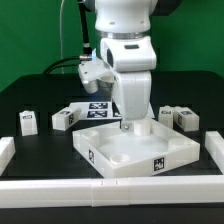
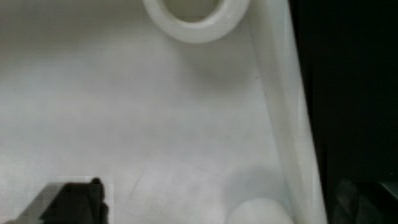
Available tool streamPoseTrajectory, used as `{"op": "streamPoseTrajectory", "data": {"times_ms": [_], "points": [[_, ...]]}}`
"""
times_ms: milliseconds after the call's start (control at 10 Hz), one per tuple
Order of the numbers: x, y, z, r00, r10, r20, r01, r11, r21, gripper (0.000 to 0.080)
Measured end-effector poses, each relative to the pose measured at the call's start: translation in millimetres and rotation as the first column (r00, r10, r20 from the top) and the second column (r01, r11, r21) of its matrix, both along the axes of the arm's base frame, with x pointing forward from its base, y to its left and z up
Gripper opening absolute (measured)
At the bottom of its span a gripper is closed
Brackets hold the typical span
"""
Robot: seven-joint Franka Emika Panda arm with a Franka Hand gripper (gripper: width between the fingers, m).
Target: Assemble one leg
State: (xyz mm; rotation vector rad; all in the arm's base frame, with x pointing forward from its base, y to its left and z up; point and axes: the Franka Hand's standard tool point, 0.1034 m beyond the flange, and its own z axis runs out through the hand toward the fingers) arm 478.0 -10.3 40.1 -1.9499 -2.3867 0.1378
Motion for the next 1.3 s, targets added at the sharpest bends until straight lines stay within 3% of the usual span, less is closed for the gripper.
{"op": "streamPoseTrajectory", "data": {"times_ms": [200,500,600,900,1300], "points": [[-6.8,-9.1,-5.2,1.0,-0.024,-0.015,0.024,1.0,0.001,0.065],[-7.7,-9.4,-5.2,1.0,-0.009,-0.024,0.009,1.0,0.001,0.065],[-12.2,-12.3,-6.0,0.996,0.044,-0.079,-0.044,0.999,0.002,0.065],[-30.3,-7.0,-26.9,0.979,0.158,-0.127,-0.155,0.987,0.029,0.065],[-31.9,-10.8,-28.7,0.985,0.136,-0.107,-0.134,0.991,0.031,0.0649]]}}
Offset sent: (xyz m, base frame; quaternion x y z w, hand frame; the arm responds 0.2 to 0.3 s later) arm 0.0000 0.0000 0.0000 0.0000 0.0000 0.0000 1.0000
